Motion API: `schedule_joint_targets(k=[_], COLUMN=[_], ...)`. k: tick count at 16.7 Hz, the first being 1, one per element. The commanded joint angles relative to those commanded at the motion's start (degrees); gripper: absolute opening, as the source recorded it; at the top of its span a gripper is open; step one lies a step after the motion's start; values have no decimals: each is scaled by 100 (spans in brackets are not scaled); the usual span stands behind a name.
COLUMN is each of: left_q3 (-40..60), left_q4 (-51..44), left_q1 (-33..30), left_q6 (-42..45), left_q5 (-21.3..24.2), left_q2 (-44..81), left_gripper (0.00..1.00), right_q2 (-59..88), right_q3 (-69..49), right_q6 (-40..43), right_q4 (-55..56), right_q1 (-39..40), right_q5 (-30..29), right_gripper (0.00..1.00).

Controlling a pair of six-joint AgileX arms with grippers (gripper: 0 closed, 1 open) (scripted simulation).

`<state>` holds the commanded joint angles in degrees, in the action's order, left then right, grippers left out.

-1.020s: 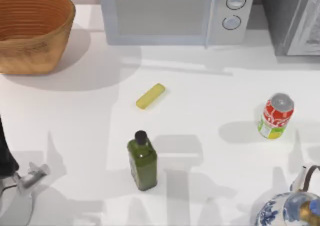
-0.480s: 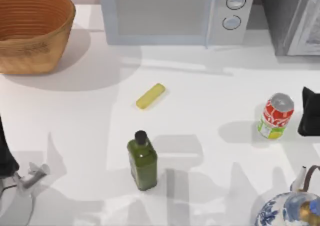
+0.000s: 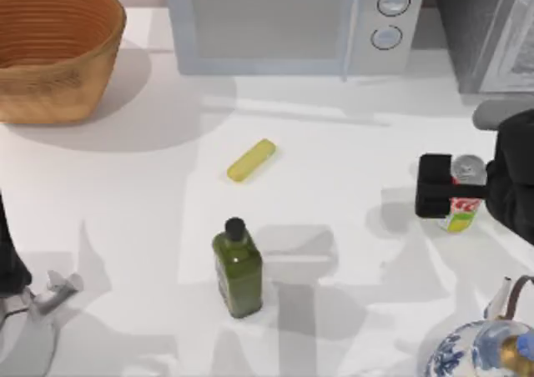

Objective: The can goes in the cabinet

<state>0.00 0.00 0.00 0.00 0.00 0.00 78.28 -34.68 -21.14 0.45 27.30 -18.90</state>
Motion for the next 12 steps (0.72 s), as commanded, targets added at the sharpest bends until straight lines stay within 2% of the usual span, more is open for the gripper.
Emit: schedule_joint_targets(k=[12], left_q3=[0], left_q4=[0], left_q1=[0], left_q6=[0], left_q5=[0], left_q2=[0], left_gripper=[100], right_q2=[923], right_q3=[-153], right_q6=[119], right_q4=[225], right_q1=[-155], right_q5=[50], right_gripper=[100])
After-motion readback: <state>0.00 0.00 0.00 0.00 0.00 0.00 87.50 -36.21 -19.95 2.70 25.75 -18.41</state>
